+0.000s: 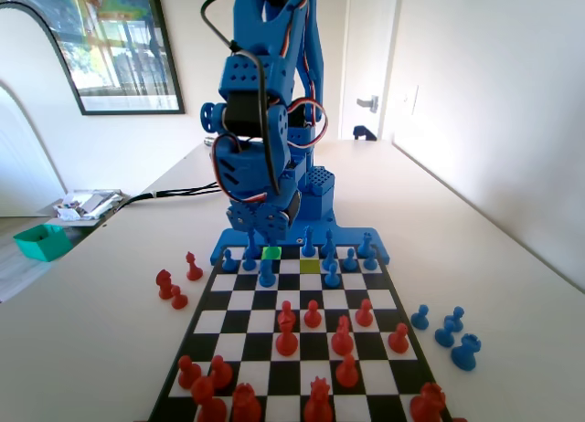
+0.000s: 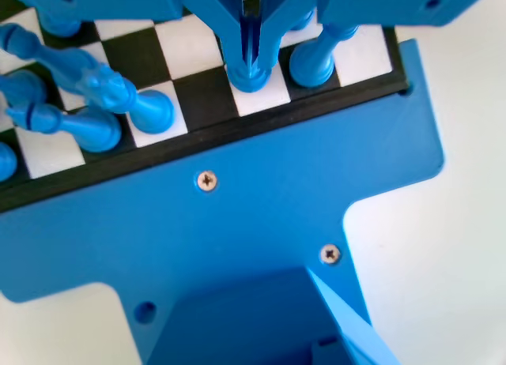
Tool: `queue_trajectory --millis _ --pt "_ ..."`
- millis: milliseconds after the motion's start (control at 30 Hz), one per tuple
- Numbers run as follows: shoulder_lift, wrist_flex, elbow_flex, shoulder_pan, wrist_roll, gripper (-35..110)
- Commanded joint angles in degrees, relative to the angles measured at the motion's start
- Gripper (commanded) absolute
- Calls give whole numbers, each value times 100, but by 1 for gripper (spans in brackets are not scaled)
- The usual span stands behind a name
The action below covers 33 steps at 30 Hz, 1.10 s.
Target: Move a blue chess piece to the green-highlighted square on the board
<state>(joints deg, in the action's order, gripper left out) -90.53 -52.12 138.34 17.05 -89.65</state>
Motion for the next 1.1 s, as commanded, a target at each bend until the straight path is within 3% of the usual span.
queue_trajectory --millis 0,333,700,1067 --pt "-105 -44 70 44 -79 1" --pt "-97 -35 79 53 -123 2" --pt "-105 -167 -149 44 -114 15" --pt "-149 -1608 -1371 -141 -70 14"
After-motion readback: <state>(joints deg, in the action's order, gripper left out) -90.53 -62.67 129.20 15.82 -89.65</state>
